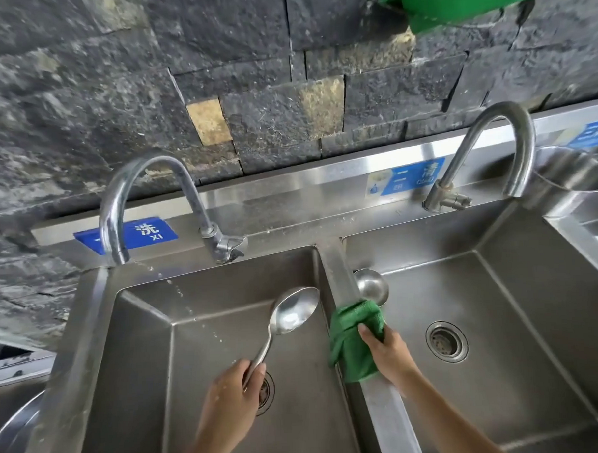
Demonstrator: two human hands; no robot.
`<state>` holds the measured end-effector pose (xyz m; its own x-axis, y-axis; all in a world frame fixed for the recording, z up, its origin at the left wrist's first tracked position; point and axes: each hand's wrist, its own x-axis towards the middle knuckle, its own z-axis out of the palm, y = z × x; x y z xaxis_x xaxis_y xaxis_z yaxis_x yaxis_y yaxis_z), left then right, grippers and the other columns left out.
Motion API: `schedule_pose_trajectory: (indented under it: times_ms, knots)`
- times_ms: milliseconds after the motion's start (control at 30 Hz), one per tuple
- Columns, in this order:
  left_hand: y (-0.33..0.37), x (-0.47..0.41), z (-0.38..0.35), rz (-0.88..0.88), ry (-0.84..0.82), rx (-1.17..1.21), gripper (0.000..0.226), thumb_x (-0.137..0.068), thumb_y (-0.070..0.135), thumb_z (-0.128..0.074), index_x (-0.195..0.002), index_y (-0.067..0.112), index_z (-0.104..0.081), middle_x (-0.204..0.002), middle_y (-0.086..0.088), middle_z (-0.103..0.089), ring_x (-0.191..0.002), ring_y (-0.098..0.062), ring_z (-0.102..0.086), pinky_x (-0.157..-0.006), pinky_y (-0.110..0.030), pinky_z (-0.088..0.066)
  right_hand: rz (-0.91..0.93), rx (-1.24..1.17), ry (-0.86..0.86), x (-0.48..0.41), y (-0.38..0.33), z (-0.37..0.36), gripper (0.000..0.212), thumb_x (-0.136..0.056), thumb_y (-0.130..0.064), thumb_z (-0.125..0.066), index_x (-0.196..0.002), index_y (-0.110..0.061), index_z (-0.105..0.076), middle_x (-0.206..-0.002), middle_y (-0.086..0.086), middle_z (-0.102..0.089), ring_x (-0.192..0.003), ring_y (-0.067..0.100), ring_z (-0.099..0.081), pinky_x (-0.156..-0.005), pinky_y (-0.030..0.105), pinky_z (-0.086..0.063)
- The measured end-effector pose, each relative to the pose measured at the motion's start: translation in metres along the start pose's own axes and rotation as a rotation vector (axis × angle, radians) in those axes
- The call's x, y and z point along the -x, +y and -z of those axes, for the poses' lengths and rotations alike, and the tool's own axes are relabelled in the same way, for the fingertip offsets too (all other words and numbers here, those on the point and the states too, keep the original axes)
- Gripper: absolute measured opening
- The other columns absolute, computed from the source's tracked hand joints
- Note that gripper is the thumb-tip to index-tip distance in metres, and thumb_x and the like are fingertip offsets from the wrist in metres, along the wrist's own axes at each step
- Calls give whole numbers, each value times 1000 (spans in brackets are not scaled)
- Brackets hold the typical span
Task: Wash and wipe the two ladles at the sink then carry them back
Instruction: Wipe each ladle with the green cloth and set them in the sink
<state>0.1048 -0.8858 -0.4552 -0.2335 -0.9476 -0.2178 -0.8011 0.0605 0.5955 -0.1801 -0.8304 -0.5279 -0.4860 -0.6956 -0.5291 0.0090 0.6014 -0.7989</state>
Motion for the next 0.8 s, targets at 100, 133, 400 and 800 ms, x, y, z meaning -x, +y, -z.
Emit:
schedule_pose_trajectory:
  times_ms: [100, 133, 400, 800]
  knots:
    - [7, 1, 2, -43, 112, -52, 28, -95, 39, -57, -76, 20, -55, -60, 1, -55, -60, -14, -55, -61, -35, -46, -1, -103, 54, 5, -9, 2, 22, -105, -32, -57, -113, -17, -70, -100, 4, -78, -93, 22, -75, -88, 45, -61]
    - [10, 1, 5, -51, 144, -67, 27, -95, 40, -57, -76, 21, -54, -61, 2, -54, -61, -14, -55, -60, -36, -46, -20, -195, 57, 7, -15, 4, 22, -105, -31, -57, -112, -15, -71, -98, 6, -80, -89, 22, -77, -85, 45, -62]
    - [31, 0, 35, -109, 278, -163, 13, -96, 39, -53, -93, 26, -55, -80, 12, -56, -72, -15, -60, -61, -36, -51, -41, -673, -68, 44, -95, 17, 29, -105, -33, -55, -108, -11, -74, -104, 16, -80, -99, 33, -75, -99, 49, -55]
    - [61, 12, 38, 143, -75, 502, 18, -101, 25, -52, -86, 23, -61, -55, 2, -47, -32, -13, -32, -38, -22, -27, 499, -248, -93, 92, -191, -33, 53, -109, -41, -42, -160, -36, -29, -167, -12, -30, -154, 5, -23, -125, 27, -18]
